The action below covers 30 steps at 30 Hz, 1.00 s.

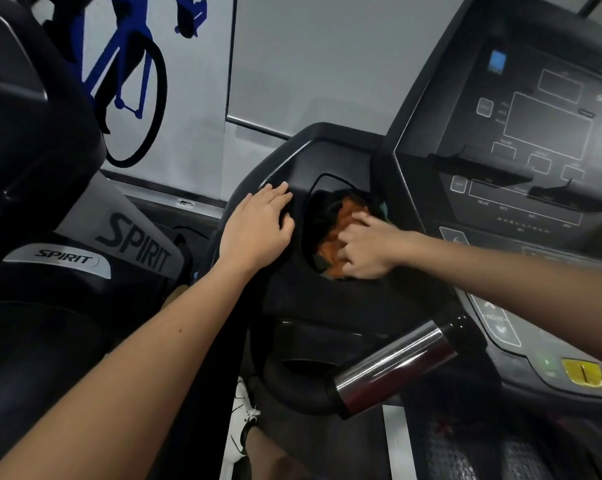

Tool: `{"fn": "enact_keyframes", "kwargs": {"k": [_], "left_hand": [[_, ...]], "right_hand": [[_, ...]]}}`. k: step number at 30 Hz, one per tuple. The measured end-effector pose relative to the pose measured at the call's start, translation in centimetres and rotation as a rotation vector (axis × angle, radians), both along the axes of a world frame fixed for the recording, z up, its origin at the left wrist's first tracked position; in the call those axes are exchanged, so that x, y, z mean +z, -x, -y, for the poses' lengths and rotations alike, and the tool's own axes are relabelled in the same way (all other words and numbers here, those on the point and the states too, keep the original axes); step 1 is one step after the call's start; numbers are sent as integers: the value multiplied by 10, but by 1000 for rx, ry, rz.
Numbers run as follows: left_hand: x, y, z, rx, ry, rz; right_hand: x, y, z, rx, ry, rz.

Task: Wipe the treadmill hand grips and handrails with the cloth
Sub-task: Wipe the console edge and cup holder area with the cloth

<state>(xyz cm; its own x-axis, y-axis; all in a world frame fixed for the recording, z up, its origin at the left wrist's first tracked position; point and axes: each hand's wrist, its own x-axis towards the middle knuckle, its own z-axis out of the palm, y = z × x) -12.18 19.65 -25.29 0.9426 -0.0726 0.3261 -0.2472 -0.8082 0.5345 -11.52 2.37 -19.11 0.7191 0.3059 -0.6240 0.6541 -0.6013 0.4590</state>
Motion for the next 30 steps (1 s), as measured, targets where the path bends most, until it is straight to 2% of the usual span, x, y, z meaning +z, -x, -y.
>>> {"fn": "enact_keyframes", "kwargs": {"k": [3,6,9,13,15,18,21,23,25,30], "left_hand": [[-1,-1,0,11,2,5],[-1,-2,0,19,6,9],[-2,-4,0,7,-15,9],[-1,-3,0,14,13,19],[-2,-3,1,20,23,22],[-1,-2,0,18,23,21],[0,-2,0,11,31,16],[0,-2,-1,10,34,11],[0,-1,-1,5,37,3],[-1,-2,-2,1,30,2]], "right_hand": [[16,22,-8,-307,-372,-257],[21,31,-9,-480,-684,-423],[8,27,-12,-615,-941,-473],[-14,14,-24,-732,-1046,-427],[-21,10,-24,-732,-983,-382],[-16,5,-16,-595,-804,-380],[-8,-3,-14,-417,-529,-333],[-8,-2,-22,-373,-334,-270],[-12,-1,-27,-334,-196,-291],[-30,-13,-25,-320,-140,-237]]}}
